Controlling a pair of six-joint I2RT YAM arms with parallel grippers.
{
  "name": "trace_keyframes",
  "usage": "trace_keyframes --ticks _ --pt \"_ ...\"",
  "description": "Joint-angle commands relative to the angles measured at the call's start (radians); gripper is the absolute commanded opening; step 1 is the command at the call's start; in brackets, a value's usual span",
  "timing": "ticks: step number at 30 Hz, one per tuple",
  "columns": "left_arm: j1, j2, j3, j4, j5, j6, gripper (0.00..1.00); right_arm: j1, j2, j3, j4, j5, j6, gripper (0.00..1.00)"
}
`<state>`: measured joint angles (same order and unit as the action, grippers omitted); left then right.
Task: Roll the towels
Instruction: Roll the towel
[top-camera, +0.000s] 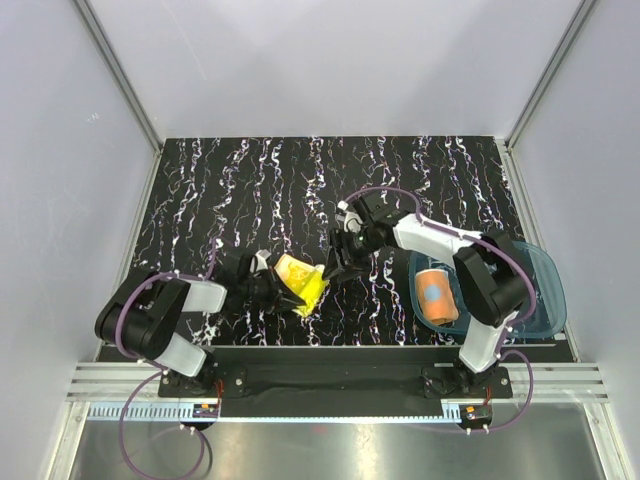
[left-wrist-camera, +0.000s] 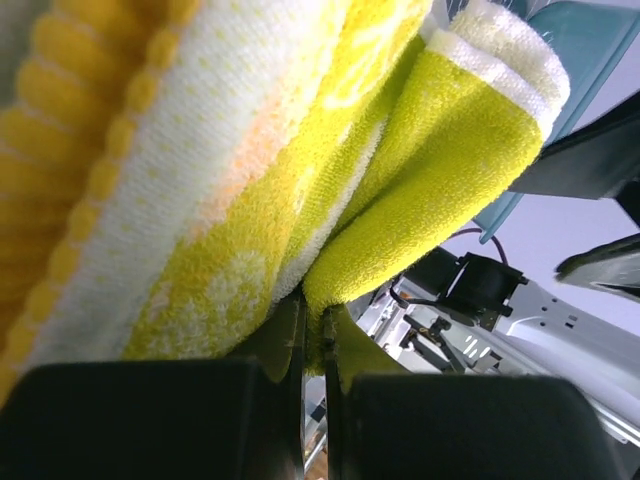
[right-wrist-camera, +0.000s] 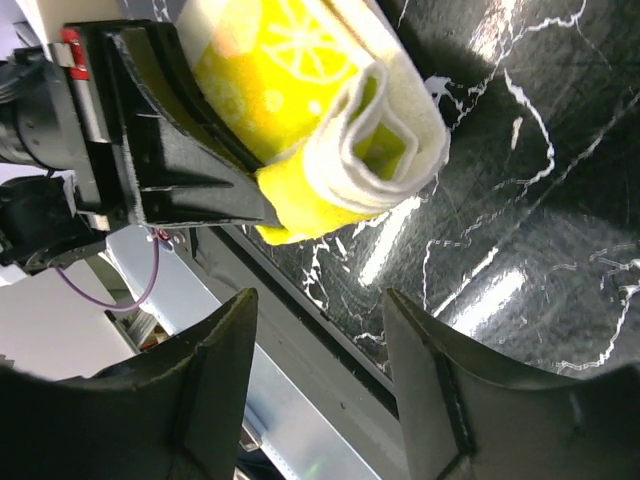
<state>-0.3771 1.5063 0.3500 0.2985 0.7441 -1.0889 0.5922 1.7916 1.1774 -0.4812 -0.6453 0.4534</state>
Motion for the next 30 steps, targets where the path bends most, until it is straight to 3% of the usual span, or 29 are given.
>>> trace_keyframes --ticks 1,10,20,26,29,30 --pt "0.032 0.017 -0.006 -0.005 0.038 0.012 0.0 0.017 0.029 0.004 0.07 0.012 0.001 0.62" --pt "0.06 0.084 0.038 -0.081 0.063 0.096 0.0 0.066 0.123 0.037 0.139 0.042 -0.022 0.77" --pt "0.075 0.101 0.055 -0.111 0.07 0.135 0.0 0.077 0.255 0.093 0.193 0.039 -0.015 0.76" --pt "0.095 0.081 0.044 -0.125 0.063 0.141 0.0 0.077 0.298 0.091 0.214 0.041 -0.002 0.69" --pt "0.107 0.075 0.043 -0.133 0.066 0.144 0.0 0.077 0.308 0.079 0.233 0.035 -0.001 0.58" --pt "0.109 0.075 0.043 -0.134 0.067 0.146 0.0 0.077 0.311 0.079 0.237 0.027 0.002 0.49"
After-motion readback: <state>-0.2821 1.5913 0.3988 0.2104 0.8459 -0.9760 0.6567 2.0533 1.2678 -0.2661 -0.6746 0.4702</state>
